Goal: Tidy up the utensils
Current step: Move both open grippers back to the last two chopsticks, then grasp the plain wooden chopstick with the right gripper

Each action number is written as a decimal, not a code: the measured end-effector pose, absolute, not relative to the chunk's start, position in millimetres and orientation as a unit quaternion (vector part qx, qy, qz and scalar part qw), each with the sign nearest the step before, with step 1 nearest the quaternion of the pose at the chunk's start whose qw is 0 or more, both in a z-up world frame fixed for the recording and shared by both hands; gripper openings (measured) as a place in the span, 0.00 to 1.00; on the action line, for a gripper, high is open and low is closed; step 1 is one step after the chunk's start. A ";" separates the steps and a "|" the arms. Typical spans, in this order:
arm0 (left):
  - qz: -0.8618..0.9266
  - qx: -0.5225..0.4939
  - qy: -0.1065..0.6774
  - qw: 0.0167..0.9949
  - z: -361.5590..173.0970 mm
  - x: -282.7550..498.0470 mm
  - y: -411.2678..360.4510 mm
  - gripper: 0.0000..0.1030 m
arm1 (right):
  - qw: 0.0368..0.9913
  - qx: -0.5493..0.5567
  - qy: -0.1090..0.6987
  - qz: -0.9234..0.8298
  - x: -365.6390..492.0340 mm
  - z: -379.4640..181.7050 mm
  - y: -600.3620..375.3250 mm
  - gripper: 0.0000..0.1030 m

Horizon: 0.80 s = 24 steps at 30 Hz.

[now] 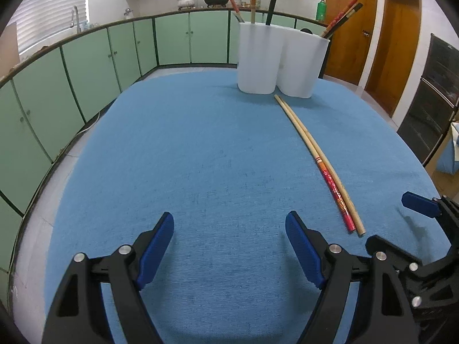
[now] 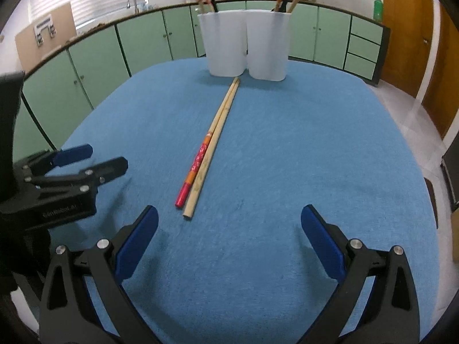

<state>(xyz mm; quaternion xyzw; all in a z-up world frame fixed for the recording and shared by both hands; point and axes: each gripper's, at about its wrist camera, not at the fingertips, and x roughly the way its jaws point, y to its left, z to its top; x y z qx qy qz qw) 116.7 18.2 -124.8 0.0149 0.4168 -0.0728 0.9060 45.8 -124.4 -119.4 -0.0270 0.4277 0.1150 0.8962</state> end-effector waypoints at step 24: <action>-0.073 0.016 0.421 0.904 -126.9 118.2 17.1 0.76 | 0.891 -0.021 0.440 0.106 50.2 -125.0 -136.1 0.50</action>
